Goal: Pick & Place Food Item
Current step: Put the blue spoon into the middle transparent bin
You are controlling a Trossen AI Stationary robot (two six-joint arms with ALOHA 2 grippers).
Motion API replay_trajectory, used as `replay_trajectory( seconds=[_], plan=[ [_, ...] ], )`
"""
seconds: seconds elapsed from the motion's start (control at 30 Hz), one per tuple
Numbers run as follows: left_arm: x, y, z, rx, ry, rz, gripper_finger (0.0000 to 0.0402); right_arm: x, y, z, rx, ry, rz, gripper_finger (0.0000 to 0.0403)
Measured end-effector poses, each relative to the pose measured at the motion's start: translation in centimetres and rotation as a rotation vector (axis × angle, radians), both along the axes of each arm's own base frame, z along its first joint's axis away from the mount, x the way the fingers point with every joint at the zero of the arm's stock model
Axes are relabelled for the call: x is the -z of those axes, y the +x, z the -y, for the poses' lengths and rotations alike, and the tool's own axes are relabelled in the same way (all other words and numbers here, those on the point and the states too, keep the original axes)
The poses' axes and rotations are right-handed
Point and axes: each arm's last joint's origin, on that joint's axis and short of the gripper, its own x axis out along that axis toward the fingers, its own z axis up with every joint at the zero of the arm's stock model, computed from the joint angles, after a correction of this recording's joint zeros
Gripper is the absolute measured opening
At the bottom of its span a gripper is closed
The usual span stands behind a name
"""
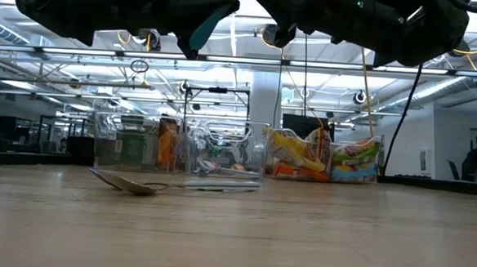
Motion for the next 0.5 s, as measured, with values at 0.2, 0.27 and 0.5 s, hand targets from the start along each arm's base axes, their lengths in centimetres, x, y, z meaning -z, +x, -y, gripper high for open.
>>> replay_trajectory(
  seconds=[0.2, 0.27, 0.5],
  plan=[
    [0.0, -0.1, 0.5, -0.084, -0.001, 0.000, 0.0139, -1.1, -0.6, 0.3, 0.005, 0.020, -0.062, 0.0014],
    [0.0, -0.1, 0.6, -0.086, 0.021, 0.002, 0.0168, -1.7, -1.1, 0.3, 0.021, 0.012, -0.094, 0.0014],
    [-0.1, 0.0, 0.4, -0.147, 0.085, 0.023, 0.0232, -2.9, -3.1, 1.2, 0.270, 0.012, -0.282, 0.0014]
  ],
)
